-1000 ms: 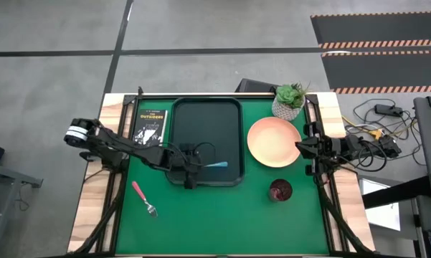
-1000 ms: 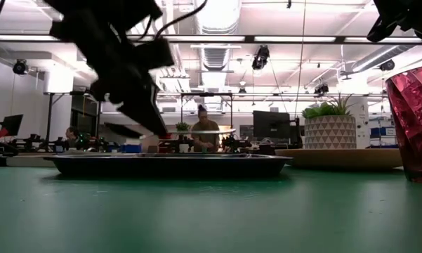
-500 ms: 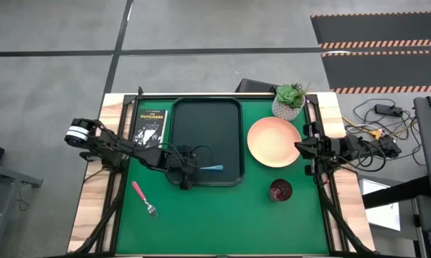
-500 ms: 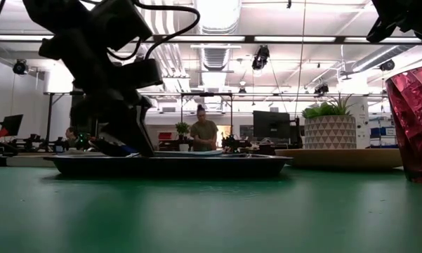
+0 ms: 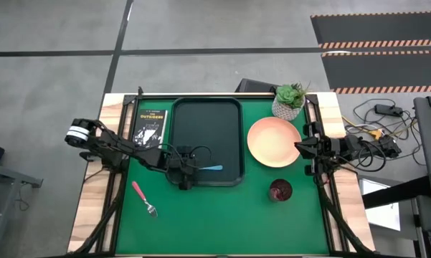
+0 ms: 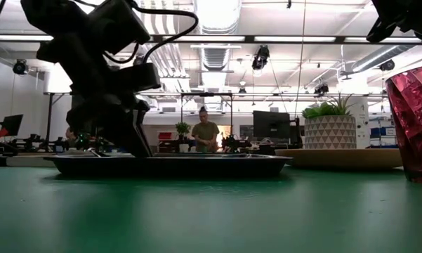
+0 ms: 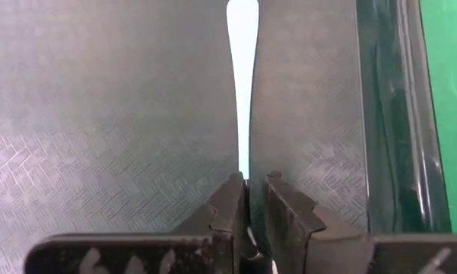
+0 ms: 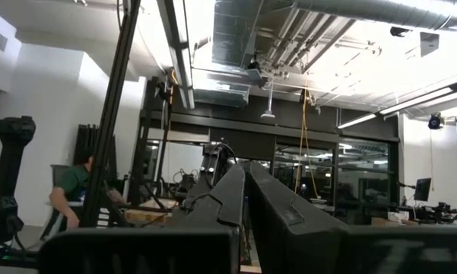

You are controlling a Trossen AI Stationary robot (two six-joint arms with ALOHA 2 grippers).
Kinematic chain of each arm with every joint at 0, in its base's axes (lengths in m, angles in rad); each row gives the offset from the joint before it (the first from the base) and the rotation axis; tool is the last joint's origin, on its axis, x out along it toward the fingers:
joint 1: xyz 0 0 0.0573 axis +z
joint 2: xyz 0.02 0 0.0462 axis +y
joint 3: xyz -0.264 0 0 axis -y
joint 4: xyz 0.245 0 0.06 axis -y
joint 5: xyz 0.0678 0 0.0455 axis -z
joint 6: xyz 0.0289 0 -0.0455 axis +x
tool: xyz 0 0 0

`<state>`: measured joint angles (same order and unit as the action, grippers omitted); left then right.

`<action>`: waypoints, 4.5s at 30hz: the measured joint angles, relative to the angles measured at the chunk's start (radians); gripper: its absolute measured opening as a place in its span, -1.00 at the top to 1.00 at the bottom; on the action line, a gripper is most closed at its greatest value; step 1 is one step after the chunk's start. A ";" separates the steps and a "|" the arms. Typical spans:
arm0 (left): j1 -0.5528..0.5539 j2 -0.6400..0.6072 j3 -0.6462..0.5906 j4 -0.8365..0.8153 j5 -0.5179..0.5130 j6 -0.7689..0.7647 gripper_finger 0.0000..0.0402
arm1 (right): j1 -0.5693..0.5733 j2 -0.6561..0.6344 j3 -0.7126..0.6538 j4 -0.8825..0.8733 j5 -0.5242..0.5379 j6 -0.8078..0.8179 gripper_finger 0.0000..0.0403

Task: Pick and place plate/cup/fork/spoon on tray
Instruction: Put the blue spoon on the bottom of the black serving tray, then put the red fork on the top of the black serving tray

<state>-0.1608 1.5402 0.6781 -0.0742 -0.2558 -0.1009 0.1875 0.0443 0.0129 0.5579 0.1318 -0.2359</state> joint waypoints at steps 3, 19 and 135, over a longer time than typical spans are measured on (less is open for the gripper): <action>0.000 -0.005 0.006 -0.006 0.000 -0.001 0.83 | 0.000 0.000 0.000 0.000 0.000 0.000 0.96; -0.188 -0.203 0.092 -0.130 0.296 -1.108 0.91 | 0.000 0.000 0.000 -0.001 0.000 -0.013 0.96; -0.374 -0.094 0.471 -0.800 -0.044 -1.333 0.89 | 0.000 -0.001 0.000 -0.002 0.000 -0.027 0.96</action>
<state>-0.5352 1.4463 1.1490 -0.8746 -0.3002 -1.4337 0.1874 0.0437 0.0130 0.5556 0.1318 -0.2626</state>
